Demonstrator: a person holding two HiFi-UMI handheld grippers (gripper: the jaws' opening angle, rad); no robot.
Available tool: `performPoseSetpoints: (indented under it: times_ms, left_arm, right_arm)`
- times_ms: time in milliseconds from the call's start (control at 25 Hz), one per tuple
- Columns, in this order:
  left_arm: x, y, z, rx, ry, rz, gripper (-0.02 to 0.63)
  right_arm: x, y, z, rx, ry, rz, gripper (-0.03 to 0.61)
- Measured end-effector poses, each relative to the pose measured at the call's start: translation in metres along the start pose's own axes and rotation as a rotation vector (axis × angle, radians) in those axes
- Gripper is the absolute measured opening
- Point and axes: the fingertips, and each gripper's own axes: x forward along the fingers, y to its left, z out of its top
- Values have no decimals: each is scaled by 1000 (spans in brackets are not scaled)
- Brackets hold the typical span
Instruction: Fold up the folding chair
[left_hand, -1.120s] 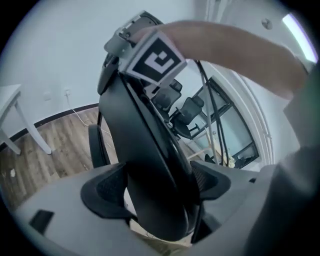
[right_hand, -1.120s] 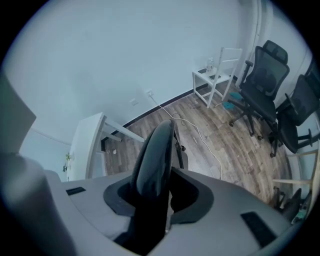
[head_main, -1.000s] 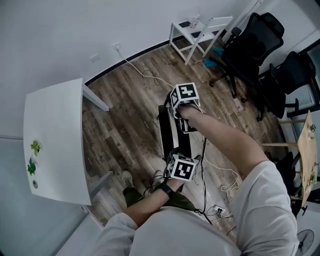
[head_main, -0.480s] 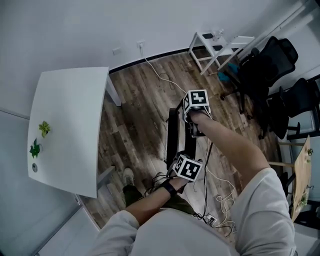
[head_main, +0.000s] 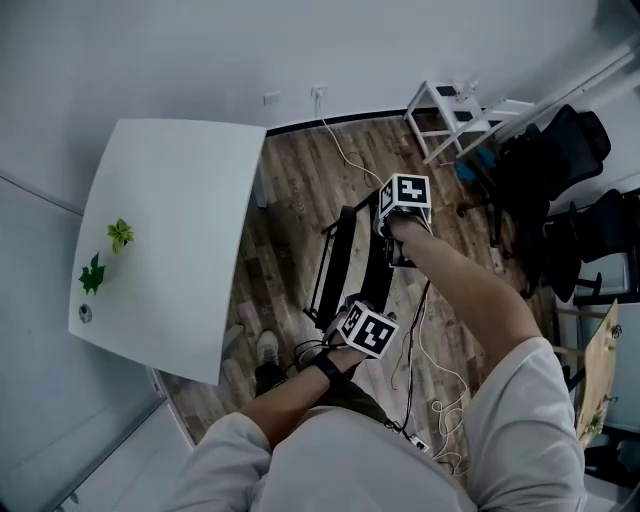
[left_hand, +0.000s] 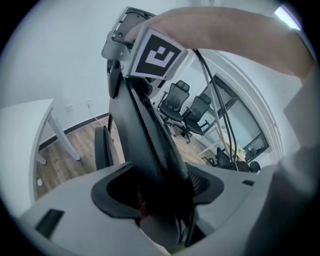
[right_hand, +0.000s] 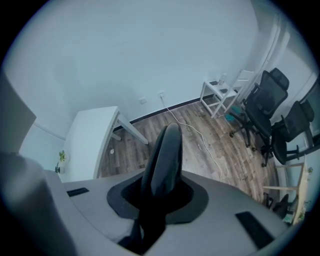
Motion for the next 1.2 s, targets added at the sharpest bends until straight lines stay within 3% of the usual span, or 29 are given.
performPoseSetpoints:
  times_ms: [640, 1040, 1200]
  left_arm:
    - [-115, 157, -51, -65, 3, 85, 279]
    - [-155, 220, -70, -88, -3, 52, 278]
    - [-171, 241, -62, -72, -51, 52, 273]
  right_arm:
    - [43, 214, 25, -67, 10, 78, 83]
    - [65, 287, 36, -74, 21, 66, 89]
    - [71, 304, 42, -65, 19, 67, 97]
